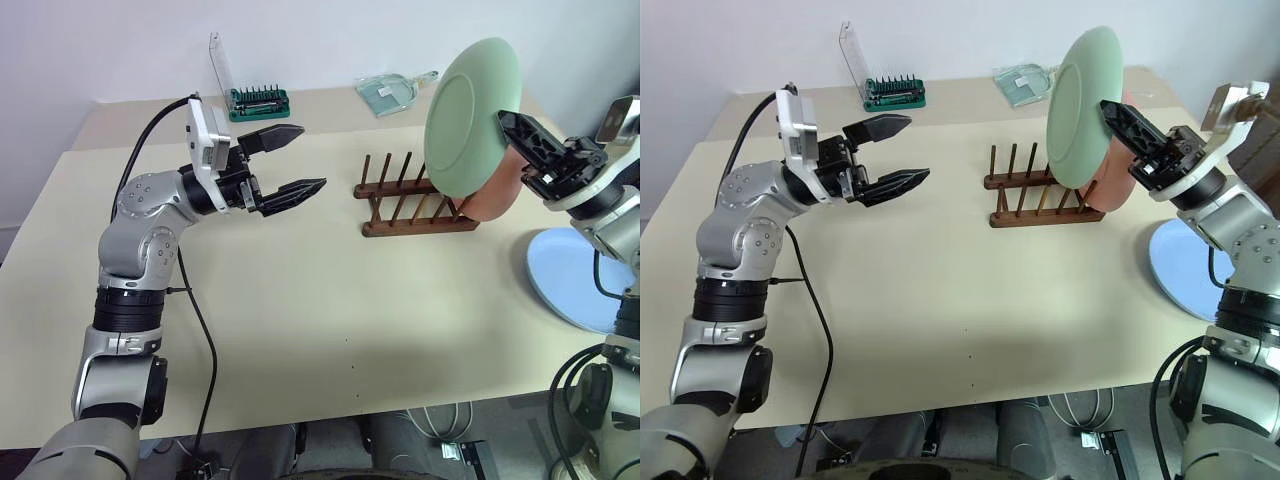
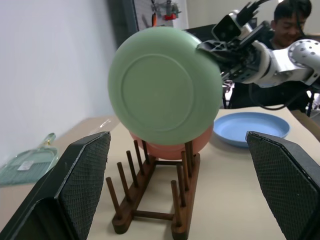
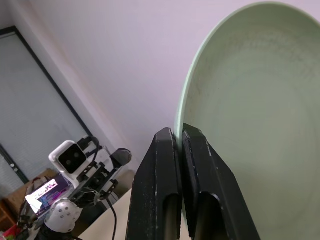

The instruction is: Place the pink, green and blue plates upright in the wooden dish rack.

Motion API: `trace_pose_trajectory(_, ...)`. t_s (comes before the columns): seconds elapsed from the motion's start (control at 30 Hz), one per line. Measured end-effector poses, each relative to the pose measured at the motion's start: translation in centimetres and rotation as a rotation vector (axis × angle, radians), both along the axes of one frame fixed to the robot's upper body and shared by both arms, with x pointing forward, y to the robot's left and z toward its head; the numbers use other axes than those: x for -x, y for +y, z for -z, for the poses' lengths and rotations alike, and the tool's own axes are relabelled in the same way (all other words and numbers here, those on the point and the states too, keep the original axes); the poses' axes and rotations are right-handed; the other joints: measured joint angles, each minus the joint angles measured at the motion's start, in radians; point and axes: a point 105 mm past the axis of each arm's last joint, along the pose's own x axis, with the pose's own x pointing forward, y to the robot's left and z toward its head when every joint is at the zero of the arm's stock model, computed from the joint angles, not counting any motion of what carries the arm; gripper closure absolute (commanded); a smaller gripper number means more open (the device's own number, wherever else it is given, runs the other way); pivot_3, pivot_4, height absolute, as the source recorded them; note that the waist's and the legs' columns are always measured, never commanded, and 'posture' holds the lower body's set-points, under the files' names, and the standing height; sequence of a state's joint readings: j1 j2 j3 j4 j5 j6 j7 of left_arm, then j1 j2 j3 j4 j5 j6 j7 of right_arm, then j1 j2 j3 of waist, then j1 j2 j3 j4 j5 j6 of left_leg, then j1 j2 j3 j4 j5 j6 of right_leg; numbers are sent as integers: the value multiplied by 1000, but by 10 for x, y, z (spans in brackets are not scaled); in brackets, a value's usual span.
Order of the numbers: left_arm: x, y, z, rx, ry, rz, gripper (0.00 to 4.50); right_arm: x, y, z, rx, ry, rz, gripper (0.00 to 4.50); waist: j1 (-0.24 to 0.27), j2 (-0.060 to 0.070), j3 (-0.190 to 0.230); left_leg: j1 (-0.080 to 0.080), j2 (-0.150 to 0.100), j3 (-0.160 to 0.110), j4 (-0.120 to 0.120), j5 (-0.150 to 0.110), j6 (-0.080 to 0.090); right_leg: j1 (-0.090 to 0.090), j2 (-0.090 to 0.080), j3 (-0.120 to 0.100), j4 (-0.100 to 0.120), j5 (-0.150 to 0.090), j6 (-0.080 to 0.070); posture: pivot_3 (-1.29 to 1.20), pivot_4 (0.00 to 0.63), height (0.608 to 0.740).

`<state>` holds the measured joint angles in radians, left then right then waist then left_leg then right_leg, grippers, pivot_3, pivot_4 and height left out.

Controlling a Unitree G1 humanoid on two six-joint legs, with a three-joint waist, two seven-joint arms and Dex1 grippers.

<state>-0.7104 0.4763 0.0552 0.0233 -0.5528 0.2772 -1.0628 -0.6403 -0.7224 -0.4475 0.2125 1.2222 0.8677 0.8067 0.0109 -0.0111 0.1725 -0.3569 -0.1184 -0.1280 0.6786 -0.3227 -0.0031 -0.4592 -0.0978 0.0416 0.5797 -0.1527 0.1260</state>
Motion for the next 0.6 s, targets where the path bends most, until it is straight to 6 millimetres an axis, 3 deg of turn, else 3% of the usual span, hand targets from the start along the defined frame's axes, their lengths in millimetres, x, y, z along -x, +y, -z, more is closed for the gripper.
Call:
trace_pose_trajectory(0.43,3,-1,1,-5,6,4,53,-14,-2,17,-3,62,3,4500,0,0,0,0,0,0,0,0,0,0,0,0,0,0,0,0,150,740)
trace_pose_trajectory(0.6,1,-1,0,0,10,-10,53,-23,-3,33,48,89,38,4500,-1,0,0,0,0,0,0,0,0,0,0,0,0,0,0,0,150,740)
